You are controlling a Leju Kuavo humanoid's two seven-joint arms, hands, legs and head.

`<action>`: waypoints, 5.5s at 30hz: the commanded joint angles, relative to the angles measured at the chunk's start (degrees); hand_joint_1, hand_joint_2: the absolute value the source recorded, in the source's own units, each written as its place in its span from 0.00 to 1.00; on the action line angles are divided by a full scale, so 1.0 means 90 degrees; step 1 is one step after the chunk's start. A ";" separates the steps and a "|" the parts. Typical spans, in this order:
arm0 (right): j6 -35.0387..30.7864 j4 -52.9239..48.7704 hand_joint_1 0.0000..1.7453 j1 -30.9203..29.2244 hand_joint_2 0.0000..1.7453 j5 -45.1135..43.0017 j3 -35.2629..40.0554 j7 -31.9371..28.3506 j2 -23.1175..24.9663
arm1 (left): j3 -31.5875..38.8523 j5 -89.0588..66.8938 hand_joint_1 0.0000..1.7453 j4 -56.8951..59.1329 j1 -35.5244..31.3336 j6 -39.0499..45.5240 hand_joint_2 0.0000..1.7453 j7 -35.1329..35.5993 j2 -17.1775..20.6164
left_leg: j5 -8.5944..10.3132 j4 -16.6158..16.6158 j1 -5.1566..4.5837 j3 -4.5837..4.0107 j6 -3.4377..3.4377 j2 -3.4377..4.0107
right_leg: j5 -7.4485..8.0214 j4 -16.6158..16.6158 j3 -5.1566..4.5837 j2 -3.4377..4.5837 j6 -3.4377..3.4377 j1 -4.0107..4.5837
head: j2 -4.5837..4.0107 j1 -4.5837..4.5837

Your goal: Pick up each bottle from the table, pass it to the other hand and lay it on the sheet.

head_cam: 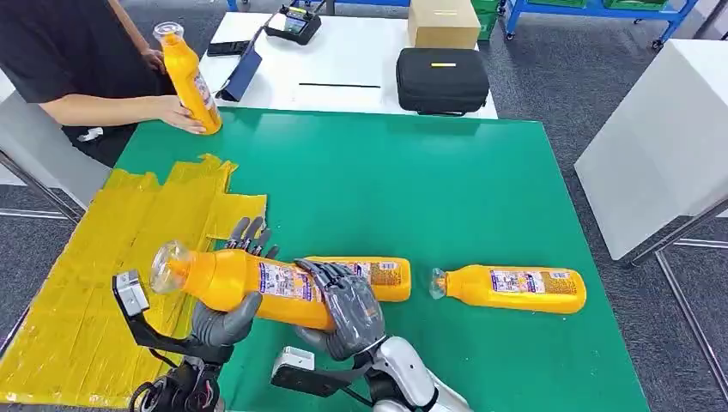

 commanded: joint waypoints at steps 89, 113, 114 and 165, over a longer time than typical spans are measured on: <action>0.0283 -0.3441 0.00 0.2293 0.00 0.1548 -0.2712 0.0491 -0.0506 | 0.0455 -1.1475 0.00 0.5461 -0.0640 0.4446 0.00 0.1244 0.1231 | -0.0030 -0.0034 -0.0007 0.0102 -0.0041 -0.0032 | -0.0053 -0.0013 0.0045 -0.0045 -0.0013 -0.0003 | 0.0000 0.0000; 0.0624 -0.3651 0.00 0.2311 0.00 0.1760 -0.2972 0.0525 -0.0178 | 0.0917 -1.0571 0.00 0.3934 -0.0420 0.4146 0.00 0.0326 0.1320 | -0.0006 -0.0025 -0.0004 0.0110 -0.0012 -0.0089 | -0.0057 -0.0001 0.0121 -0.0106 -0.0012 -0.0001 | 0.0000 0.0002; 0.0624 -0.3651 0.00 0.2311 0.00 0.1760 -0.2972 0.0525 -0.0178 | 0.0917 -1.0571 0.00 0.3934 -0.0420 0.4146 0.00 0.0326 0.1320 | -0.0007 -0.0025 -0.0005 0.0106 -0.0014 -0.0079 | -0.0056 0.0001 0.0114 -0.0100 -0.0015 -0.0001 | 0.0000 0.0000; 0.1863 -0.5648 0.00 0.4694 1.00 0.1634 -0.5748 -0.0681 -0.0003 | 0.2332 -0.2768 0.00 -0.3389 0.2303 0.1221 0.00 -0.2095 -0.0041 | -0.0082 -0.0019 -0.0033 0.0083 0.0021 -0.0041 | -0.0100 -0.0011 0.0030 -0.0053 0.0023 -0.0031 | 0.0000 0.0056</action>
